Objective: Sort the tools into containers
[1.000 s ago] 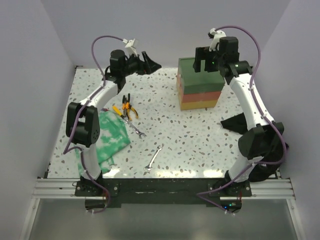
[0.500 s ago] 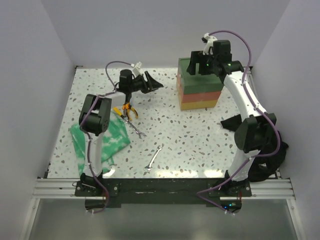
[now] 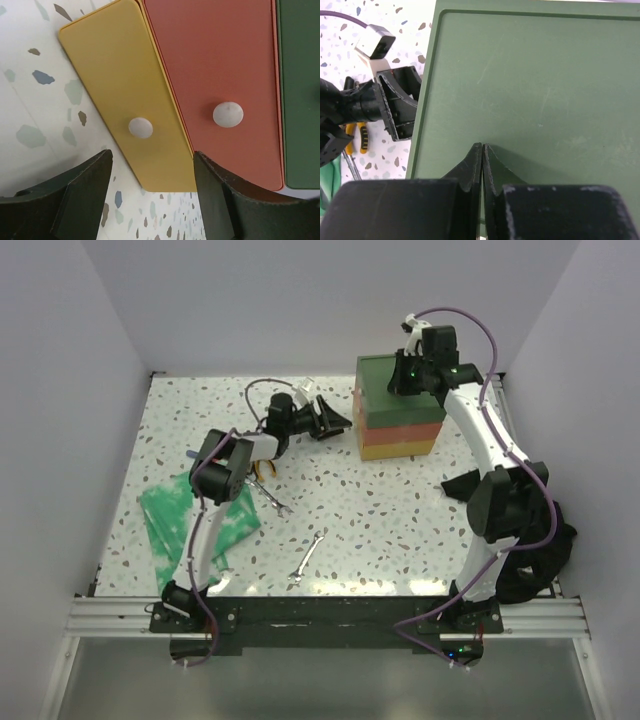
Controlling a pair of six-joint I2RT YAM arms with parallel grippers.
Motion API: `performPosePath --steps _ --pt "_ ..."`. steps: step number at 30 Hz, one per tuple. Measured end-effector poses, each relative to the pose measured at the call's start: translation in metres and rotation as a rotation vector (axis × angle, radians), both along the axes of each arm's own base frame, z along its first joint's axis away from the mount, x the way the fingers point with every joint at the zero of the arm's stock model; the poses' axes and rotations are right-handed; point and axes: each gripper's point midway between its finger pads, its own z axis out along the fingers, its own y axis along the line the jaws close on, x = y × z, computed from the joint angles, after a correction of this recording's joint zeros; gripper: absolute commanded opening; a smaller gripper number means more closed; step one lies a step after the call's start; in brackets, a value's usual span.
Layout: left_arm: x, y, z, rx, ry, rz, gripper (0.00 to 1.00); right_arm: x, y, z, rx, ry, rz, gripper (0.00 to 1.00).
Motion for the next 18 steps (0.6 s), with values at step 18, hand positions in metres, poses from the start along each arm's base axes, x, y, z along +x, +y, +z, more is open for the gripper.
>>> performPosePath --steps 18 --pt "0.02 -0.026 -0.013 -0.021 -0.029 0.021 0.58 0.003 -0.006 -0.002 -0.024 -0.024 -0.032 0.0"
